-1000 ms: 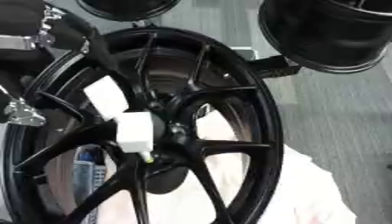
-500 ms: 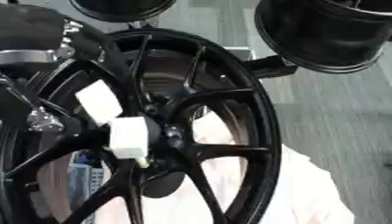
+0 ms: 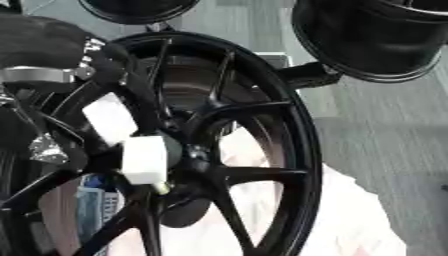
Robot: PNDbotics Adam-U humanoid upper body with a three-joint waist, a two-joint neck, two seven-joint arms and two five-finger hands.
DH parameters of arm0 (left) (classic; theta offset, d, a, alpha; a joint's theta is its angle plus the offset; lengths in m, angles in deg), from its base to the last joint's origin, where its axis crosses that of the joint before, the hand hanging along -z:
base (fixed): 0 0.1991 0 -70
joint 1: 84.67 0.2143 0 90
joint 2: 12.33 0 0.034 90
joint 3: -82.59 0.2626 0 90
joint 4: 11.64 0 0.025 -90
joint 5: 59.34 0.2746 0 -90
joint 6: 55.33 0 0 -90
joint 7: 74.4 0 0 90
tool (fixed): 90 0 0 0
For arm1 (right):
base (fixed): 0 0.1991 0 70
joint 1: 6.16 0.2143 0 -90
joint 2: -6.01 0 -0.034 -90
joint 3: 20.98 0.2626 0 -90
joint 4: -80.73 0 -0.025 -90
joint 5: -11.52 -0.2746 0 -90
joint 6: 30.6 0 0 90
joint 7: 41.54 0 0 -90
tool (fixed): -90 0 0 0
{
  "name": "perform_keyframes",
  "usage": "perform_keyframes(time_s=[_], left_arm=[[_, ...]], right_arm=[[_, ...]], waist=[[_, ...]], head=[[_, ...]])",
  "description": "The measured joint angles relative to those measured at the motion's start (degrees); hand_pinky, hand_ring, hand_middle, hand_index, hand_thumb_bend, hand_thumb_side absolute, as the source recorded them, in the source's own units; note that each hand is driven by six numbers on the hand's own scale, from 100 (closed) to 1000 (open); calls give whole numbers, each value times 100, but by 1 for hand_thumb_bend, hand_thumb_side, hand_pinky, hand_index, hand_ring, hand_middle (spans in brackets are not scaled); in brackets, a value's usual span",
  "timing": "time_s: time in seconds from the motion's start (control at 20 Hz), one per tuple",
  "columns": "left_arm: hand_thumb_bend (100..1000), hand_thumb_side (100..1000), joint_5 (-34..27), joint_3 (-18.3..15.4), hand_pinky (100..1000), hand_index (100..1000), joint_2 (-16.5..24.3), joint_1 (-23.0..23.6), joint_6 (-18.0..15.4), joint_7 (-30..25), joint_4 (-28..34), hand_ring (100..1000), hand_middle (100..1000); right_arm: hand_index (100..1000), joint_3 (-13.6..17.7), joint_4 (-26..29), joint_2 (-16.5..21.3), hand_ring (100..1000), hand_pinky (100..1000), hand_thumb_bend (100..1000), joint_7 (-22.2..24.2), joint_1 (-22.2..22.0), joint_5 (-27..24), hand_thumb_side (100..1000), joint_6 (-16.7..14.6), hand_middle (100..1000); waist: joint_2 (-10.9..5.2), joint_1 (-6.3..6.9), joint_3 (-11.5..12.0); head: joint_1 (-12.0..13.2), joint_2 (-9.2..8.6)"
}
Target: Pull the pin out of the wheel hub.
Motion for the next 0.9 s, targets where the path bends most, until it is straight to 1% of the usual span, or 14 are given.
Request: perform_keyframes(time_s=[0.05,0.2,0.3,0.5,0.65,0.9], left_arm=[[653,100,85,-10,862,903,8,29,-53,51,0,846,839],[645,100,301,-14,841,892,44,126,-153,149,0,815,793],[644,100,384,-15,832,882,65,198,-171,172,0,803,774],[628,100,476,-41,810,856,109,330,-147,227,0,766,726],[538,100,459,-58,790,826,128,408,-97,342,0,725,677],[429,100,321,-129,772,792,161,486,35,630,0,697,644]], right_arm=[[653,-1,0,-1,612,557,100,0,4,-6,470,-1,565],[653,-3,0,-13,612,557,100,-1,34,-20,470,-3,565],[653,-6,0,-44,612,557,100,0,44,-34,470,-4,565],[653,-32,0,-54,613,557,100,1,49,-46,470,-6,566],[653,-34,0,-86,613,558,100,9,79,-61,470,-14,566],[653,-36,0,-98,613,558,100,15,92,-85,470,-20,567]], waist=[[9,0,-2],[38,0,-11],[60,0,-19],[95,-1,-30],[121,-3,-42],[146,-3,-46]], head=[[0,-18],[0,-34],[-1,-71],[-8,-81],[-24,-82],[-55,-82]])
